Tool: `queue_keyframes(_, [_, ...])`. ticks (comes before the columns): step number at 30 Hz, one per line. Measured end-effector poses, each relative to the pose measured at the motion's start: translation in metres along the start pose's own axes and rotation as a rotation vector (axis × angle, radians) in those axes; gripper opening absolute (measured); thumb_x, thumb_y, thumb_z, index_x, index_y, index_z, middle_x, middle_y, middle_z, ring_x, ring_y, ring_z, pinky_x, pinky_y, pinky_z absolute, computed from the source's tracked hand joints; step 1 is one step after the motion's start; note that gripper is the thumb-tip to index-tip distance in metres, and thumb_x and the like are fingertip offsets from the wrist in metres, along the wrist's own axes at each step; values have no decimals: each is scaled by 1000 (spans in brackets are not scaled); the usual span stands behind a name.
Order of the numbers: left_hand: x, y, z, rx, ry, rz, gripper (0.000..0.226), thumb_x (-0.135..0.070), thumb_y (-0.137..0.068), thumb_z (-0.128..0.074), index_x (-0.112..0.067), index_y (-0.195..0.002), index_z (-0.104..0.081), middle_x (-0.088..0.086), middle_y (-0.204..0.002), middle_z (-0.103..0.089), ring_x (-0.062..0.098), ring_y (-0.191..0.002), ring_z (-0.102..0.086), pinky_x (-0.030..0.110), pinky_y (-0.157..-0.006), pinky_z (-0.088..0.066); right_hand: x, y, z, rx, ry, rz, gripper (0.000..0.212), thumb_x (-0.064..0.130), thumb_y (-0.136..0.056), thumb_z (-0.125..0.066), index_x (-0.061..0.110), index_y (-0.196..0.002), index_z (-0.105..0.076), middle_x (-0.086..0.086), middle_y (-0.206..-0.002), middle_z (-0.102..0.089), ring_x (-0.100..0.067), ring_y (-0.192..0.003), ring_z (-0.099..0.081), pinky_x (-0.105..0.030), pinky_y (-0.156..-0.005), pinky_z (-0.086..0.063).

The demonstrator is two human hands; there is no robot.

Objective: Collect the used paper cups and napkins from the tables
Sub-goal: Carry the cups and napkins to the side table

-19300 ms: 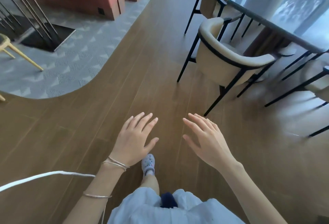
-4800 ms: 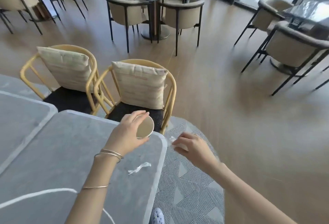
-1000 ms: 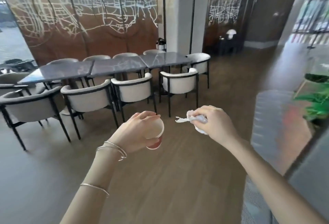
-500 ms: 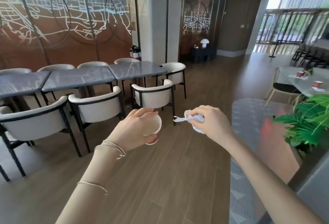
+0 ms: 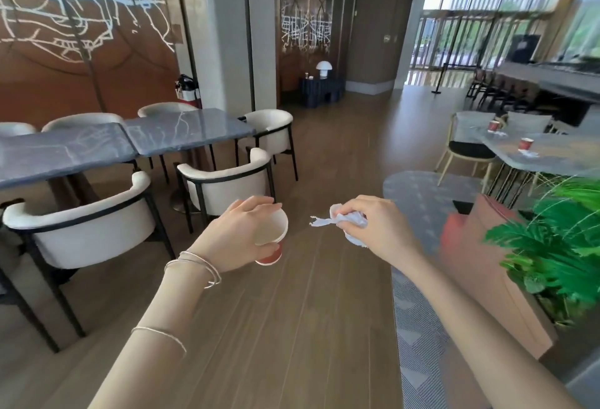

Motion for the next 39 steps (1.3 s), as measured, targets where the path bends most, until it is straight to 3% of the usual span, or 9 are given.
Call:
queue_keyframes(4, [35, -85, 7, -3, 4, -40, 64, -38, -79, -66, -31, -136, -38, -14, -141, -33, 16, -129, -32, 46, -99, -40, -18, -83, -10, -12, 17, -8, 6, 21, -82, -66, 26, -81, -70, 8, -75, -59, -12, -72, -54, -32, -60, -44])
queue_keyframes(10, [82, -185, -2, -35, -26, -75, 64, -38, -80, -65, -31, -137, -38, -13, -142, -33, 15, -126, -32, 41, -97, -41, -57, -177, -39, -68, -17, -16, 13, 18, -80, -66, 30, -75, -69, 7, -71, -59, -12, -65, -55, -34, -56, -43])
queue_keyframes(20, [158, -326, -81, 88, 33, 13, 65, -38, -78, -66, -33, -136, -38, -16, -140, -34, 13, -125, -34, 42, -98, -40, -187, -304, -119, 19, -41, -72, 13, 19, -77, -67, 32, -74, -68, 14, -66, -55, -6, -61, -54, -28, -53, -39])
queue_keyframes(27, [191, -476, -103, 23, 32, 56, 66, -38, -76, -68, -32, -135, -41, -15, -139, -37, 13, -124, -37, 38, -99, -39, -271, -448, -127, 41, -23, -14, 12, 20, -79, -67, 32, -76, -68, 15, -67, -55, -11, -62, -55, -31, -54, -42])
queue_keyframes(33, [217, -587, -120, -29, 49, 74, 66, -40, -75, -69, -32, -134, -42, -16, -138, -38, 12, -120, -40, 30, -94, -42, -329, -560, -137, 18, -15, 49, 12, 24, -79, -68, 36, -77, -67, 18, -69, -56, -1, -62, -54, -17, -48, -33])
queue_keyframes(39, [265, -681, -149, 9, 50, 103, 66, -37, -76, -70, -32, -135, -41, -16, -139, -35, 12, -120, -37, 38, -93, -44, -384, -637, -186, 58, -34, 31, 12, 25, -80, -66, 36, -74, -66, 13, -69, -59, -4, -67, -53, -14, -52, -38])
Point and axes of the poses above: each hand's wrist, its own y-axis away from the middle knuckle, its own z-axis out of the back of the hand, x = y × z, the point moved 1 cm from there along -y, towards the middle knuckle
